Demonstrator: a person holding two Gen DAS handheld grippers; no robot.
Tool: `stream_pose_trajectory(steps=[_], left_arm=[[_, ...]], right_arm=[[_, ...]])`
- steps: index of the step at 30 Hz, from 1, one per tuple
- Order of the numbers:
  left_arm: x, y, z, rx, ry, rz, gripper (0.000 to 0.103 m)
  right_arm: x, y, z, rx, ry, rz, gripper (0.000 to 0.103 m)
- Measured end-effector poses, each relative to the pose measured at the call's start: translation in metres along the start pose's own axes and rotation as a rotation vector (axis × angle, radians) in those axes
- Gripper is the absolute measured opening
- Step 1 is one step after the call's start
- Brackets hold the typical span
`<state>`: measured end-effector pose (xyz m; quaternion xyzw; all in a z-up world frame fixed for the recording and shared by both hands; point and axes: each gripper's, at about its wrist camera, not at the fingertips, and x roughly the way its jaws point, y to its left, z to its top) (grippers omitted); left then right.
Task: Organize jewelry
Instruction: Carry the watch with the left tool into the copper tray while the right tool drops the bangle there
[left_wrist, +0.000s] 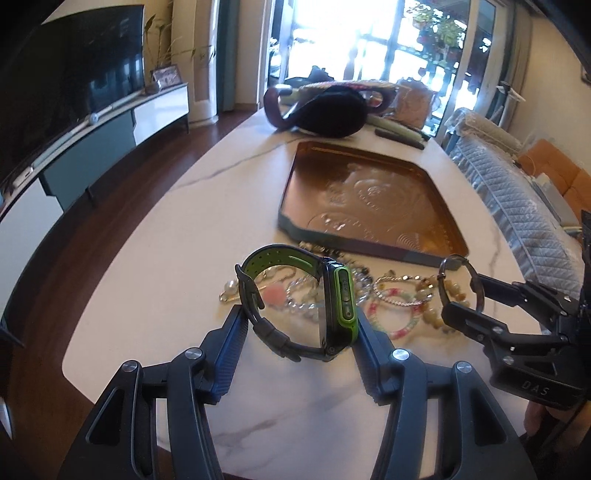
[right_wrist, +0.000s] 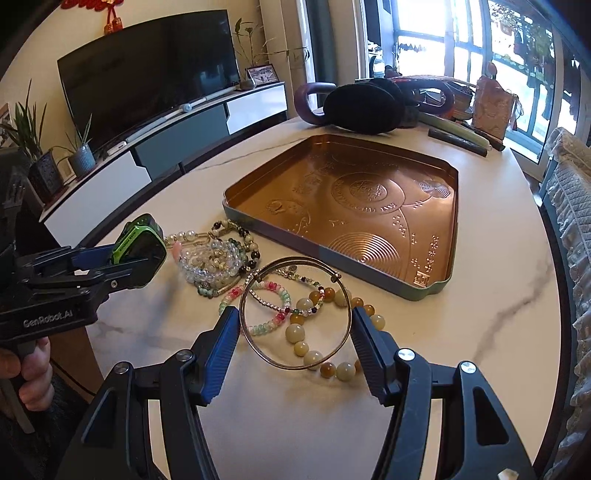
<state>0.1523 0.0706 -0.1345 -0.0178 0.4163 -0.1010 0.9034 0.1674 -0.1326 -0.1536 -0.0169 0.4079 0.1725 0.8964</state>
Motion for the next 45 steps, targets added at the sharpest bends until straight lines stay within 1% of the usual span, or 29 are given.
stream_pose_trajectory(steps=[3,5,6,8,9,11,15,16,18,20,23,26,29,33,35,38,42,45], left_arm=[[-0.014,-0.007,0.011,0.012,-0.032,-0.028,0.056],[-0.024,-0.012,0.021,0.018,-0.070,-0.092,0.056],[-0.030,-0.017,0.027,0.036,-0.088,-0.111,0.056],[-0.041,-0.026,0.039,0.072,-0.129,-0.113,0.056],[-0.047,-0.032,0.047,0.089,-0.160,-0.108,0.056],[-0.055,-0.040,0.061,0.103,-0.197,-0.104,0.056],[-0.067,-0.049,0.084,0.097,-0.294,-0.135,0.056],[-0.069,-0.051,0.087,0.102,-0.321,-0.142,0.056],[-0.064,-0.055,0.095,0.115,-0.349,-0.131,0.056],[-0.054,-0.053,0.100,0.105,-0.342,-0.142,0.056],[-0.028,-0.049,0.107,0.071,-0.302,-0.184,0.056],[-0.006,-0.050,0.106,0.079,-0.273,-0.160,0.056],[0.020,-0.051,0.104,0.092,-0.243,-0.136,0.056],[0.059,-0.043,0.103,0.018,-0.166,-0.170,0.056],[0.077,-0.043,0.102,0.004,-0.133,-0.148,0.056],[0.093,-0.043,0.101,0.001,-0.111,-0.132,0.056],[0.107,-0.045,0.103,-0.005,-0.090,-0.113,0.056],[0.116,-0.043,0.103,-0.025,-0.079,-0.091,0.056]], right_arm=[[-0.011,-0.003,0.005,0.015,-0.027,-0.007,0.058],[-0.020,-0.008,0.011,0.043,-0.043,-0.002,0.058],[-0.026,-0.008,0.017,0.054,-0.061,-0.008,0.058],[-0.037,-0.007,0.030,0.051,-0.090,0.010,0.058],[-0.043,-0.006,0.038,0.046,-0.114,0.004,0.058],[-0.055,-0.003,0.052,0.026,-0.161,-0.023,0.058],[-0.071,-0.005,0.081,0.029,-0.245,-0.052,0.058],[-0.073,-0.006,0.087,0.027,-0.271,-0.075,0.058],[-0.073,-0.011,0.096,0.026,-0.317,-0.112,0.058],[-0.067,-0.018,0.101,0.043,-0.331,-0.104,0.058],[-0.051,-0.032,0.101,0.065,-0.326,-0.089,0.058],[-0.039,-0.044,0.095,0.089,-0.325,-0.075,0.058],[-0.020,-0.055,0.096,0.106,-0.288,-0.071,0.058],[0.005,-0.069,0.093,0.142,-0.247,-0.064,0.058],[0.015,-0.074,0.090,0.144,-0.229,-0.071,0.058],[0.023,-0.080,0.085,0.155,-0.211,-0.074,0.058],[0.027,-0.086,0.080,0.167,-0.201,-0.072,0.058],[0.037,-0.089,0.076,0.167,-0.168,-0.075,0.058]])
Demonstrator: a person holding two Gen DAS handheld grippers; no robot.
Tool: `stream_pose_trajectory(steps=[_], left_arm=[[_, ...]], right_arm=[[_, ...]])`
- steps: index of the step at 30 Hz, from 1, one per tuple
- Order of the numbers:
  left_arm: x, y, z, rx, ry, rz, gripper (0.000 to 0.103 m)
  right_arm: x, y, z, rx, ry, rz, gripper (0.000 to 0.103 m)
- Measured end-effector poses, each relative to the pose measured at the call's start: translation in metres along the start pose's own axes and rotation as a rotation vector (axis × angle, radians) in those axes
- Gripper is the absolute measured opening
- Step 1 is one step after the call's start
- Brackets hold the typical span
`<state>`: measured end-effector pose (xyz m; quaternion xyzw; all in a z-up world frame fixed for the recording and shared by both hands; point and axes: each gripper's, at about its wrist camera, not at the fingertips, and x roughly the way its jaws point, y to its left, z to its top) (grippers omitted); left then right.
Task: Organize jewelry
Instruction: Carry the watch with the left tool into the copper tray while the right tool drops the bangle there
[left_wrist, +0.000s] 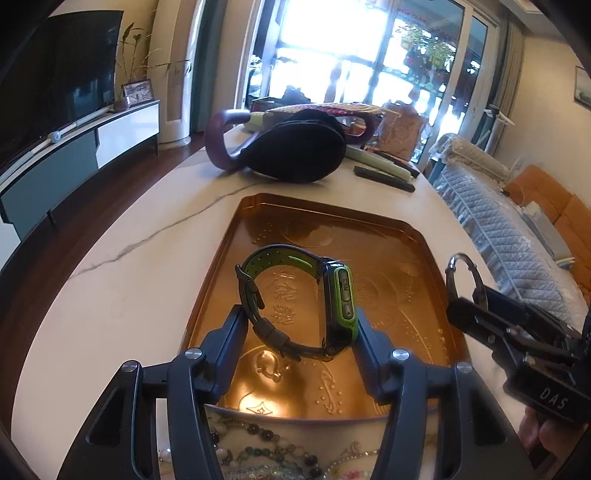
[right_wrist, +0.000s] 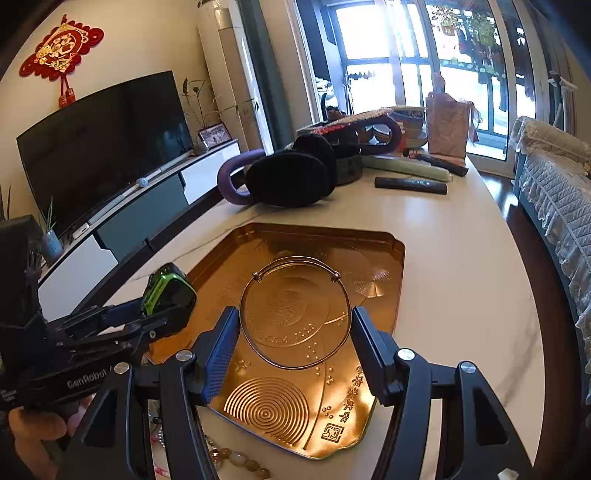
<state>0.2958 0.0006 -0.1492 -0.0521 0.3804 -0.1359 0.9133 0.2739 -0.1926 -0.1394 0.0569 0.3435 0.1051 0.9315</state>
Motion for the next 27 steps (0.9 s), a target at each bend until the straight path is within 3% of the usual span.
stream_pose_trajectory(steps=[6,16,22,24,26,27], left_arm=[[0.020,-0.006,-0.005,0.041,0.053,0.069,0.056],[0.038,-0.010,-0.014,0.061,0.118,0.072,0.056],[0.036,-0.009,-0.014,0.055,0.134,0.066,0.057],[0.032,-0.010,-0.014,0.054,0.131,0.070,0.063],[0.022,-0.012,-0.010,0.055,0.103,0.073,0.092],[0.015,-0.012,-0.007,0.055,0.080,0.076,0.095]], right_arm=[[0.024,-0.005,-0.012,0.007,0.104,-0.023,0.058],[0.045,-0.001,-0.026,-0.022,0.187,-0.042,0.058],[0.045,0.009,-0.028,-0.074,0.194,-0.050,0.059],[0.046,0.013,-0.028,-0.098,0.198,-0.059,0.062],[0.041,0.018,-0.027,-0.117,0.179,-0.054,0.078],[0.038,0.020,-0.026,-0.120,0.167,-0.052,0.081]])
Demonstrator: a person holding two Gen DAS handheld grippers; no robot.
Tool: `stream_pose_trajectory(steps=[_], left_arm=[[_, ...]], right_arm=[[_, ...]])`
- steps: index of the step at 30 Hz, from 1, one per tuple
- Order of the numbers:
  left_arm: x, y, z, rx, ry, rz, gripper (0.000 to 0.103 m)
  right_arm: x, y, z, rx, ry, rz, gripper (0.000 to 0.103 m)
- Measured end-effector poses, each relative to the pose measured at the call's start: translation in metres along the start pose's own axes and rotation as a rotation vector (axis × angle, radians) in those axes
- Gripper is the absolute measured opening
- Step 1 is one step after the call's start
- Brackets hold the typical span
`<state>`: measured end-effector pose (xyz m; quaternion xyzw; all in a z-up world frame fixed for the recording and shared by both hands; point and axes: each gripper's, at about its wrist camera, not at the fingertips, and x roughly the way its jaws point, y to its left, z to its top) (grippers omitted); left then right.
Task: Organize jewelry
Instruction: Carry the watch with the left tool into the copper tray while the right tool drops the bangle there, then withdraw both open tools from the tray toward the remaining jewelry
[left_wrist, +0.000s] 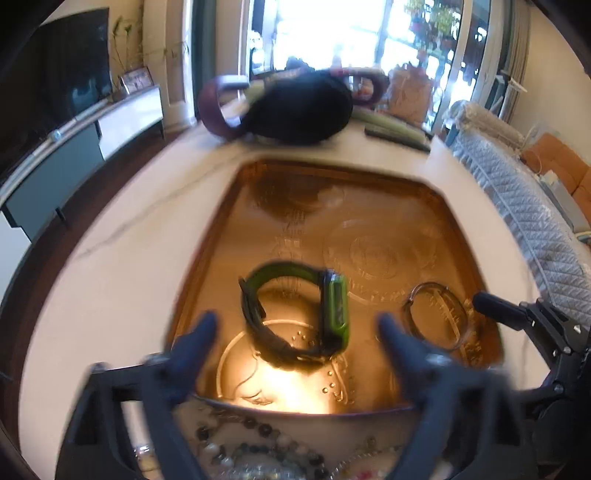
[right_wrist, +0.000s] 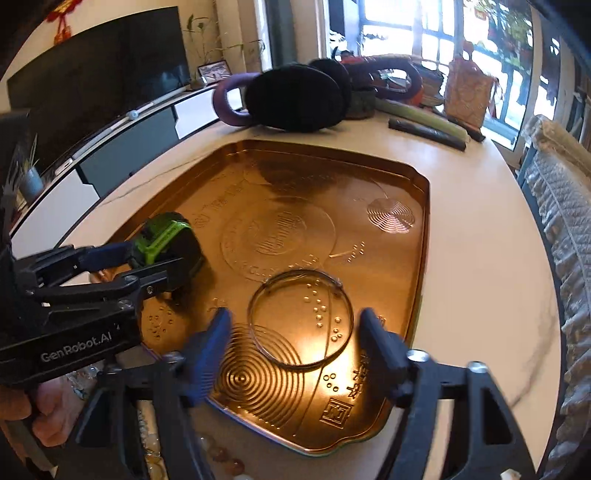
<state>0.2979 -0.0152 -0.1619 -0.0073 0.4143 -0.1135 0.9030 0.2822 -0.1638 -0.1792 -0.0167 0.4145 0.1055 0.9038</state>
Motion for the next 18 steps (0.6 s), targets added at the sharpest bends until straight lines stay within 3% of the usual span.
stream_pose_trajectory(steps=[11,14,16,18], left_arm=[[-0.110,0.027,0.024,-0.110,-0.156,-0.085,0.097],[-0.123,0.039,0.025,-0.149,-0.138,-0.118,0.097],[-0.134,0.045,0.025,-0.118,-0.120,-0.125,0.097],[-0.153,0.051,0.022,-0.075,-0.137,-0.074,0.097]], right_arm=[[-0.058,0.005,0.001,0.020,-0.110,0.041,0.087],[-0.076,0.010,-0.001,0.015,-0.123,0.073,0.087],[-0.090,0.013,-0.002,0.011,-0.144,0.087,0.087],[-0.108,0.010,-0.001,0.039,-0.175,0.133,0.087]])
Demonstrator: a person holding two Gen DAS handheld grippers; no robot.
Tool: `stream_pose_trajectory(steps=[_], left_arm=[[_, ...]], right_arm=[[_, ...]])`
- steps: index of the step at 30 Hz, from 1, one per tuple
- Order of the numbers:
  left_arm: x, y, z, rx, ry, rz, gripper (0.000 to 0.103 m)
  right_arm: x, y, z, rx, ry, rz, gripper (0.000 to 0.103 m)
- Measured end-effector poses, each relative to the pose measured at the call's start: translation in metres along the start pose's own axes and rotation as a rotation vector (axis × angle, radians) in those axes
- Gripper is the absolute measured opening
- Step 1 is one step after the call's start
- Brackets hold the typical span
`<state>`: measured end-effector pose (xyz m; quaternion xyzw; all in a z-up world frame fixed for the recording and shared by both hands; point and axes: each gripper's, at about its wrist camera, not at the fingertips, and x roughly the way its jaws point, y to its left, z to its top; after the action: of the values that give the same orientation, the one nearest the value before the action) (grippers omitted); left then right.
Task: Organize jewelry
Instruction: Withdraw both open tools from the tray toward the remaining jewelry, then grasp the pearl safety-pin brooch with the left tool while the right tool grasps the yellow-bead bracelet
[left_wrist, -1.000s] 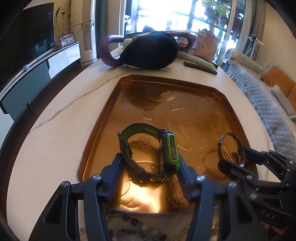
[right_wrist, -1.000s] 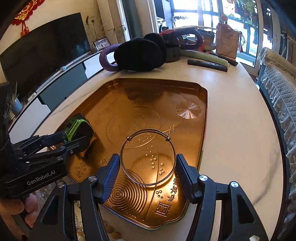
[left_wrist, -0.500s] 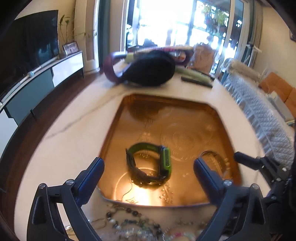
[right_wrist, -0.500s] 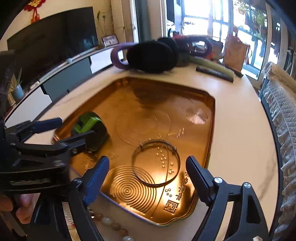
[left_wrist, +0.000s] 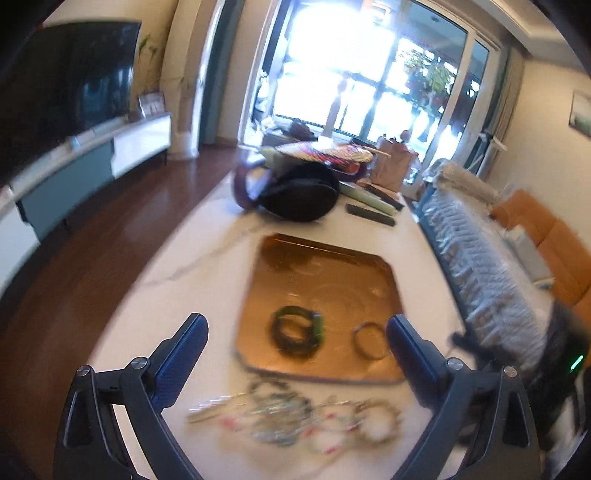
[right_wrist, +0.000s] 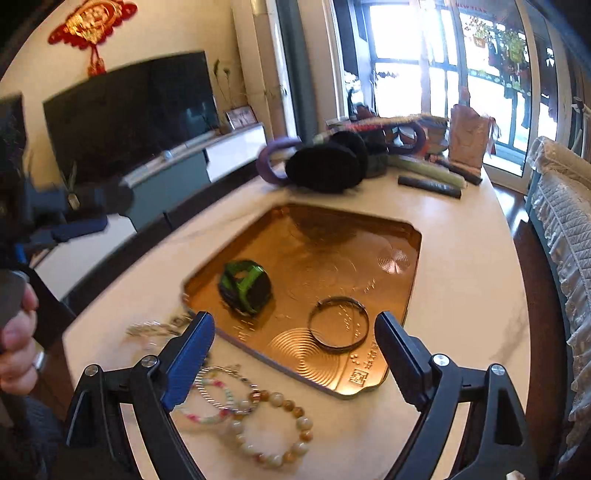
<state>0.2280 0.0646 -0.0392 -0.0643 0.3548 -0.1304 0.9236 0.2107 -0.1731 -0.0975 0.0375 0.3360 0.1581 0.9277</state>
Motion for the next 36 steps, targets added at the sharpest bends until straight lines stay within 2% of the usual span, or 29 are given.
stream_pose_trajectory(steps=[3,6,10,11,12,13,14,15,18,19,21,24,30,33,34,36], left_arm=[[-0.029,0.009,-0.008,0.046,-0.017,0.025,0.097],[-0.041,0.016,-0.027,0.073,-0.047,0.068,0.097],[-0.022,0.024,-0.057,0.131,-0.110,0.117,0.095],[-0.014,0.026,-0.066,0.154,-0.112,0.137,0.090],[0.002,0.031,-0.075,0.164,-0.059,0.161,0.084],[0.014,0.035,-0.078,0.160,0.004,0.158,0.070],[0.027,0.041,-0.082,0.147,0.071,0.134,0.062],[0.037,0.045,-0.085,0.148,0.109,0.118,0.061],[0.055,0.050,-0.091,0.206,0.147,0.168,0.061],[0.060,0.050,-0.093,0.214,0.158,0.159,0.061],[0.074,0.053,-0.096,0.231,0.196,0.144,0.061],[0.089,0.052,-0.099,0.271,0.212,0.138,0.061],[0.100,0.056,-0.101,0.233,0.232,0.137,0.061],[0.098,0.054,-0.100,0.211,0.239,0.089,0.039],[0.098,0.053,-0.100,0.203,0.241,0.072,0.028],[0.100,0.048,-0.101,0.203,0.234,0.076,0.027]], right_arm=[[-0.025,-0.004,0.007,0.040,-0.022,0.062,0.087],[-0.033,-0.007,0.005,0.016,-0.026,0.048,0.087],[-0.013,-0.019,-0.015,0.004,0.044,0.025,0.086],[-0.006,-0.024,-0.019,0.023,0.072,0.030,0.080],[0.000,-0.029,-0.023,0.049,0.103,0.048,0.075],[0.005,-0.032,-0.027,0.074,0.129,0.067,0.063],[0.007,-0.034,-0.029,0.085,0.140,0.075,0.057],[0.009,-0.034,-0.031,0.082,0.152,0.075,0.057],[0.013,-0.030,-0.035,-0.001,0.163,0.012,0.057],[0.014,-0.029,-0.035,-0.028,0.167,-0.003,0.057],[0.017,-0.034,-0.037,-0.022,0.186,0.016,0.057],[0.025,-0.039,-0.040,-0.008,0.227,0.040,0.057],[0.046,-0.025,-0.055,-0.118,0.327,0.007,0.057],[0.060,-0.016,-0.065,-0.186,0.372,-0.026,0.058],[0.061,-0.013,-0.066,-0.216,0.363,-0.043,0.059],[0.062,-0.014,-0.066,-0.204,0.361,-0.036,0.061]])
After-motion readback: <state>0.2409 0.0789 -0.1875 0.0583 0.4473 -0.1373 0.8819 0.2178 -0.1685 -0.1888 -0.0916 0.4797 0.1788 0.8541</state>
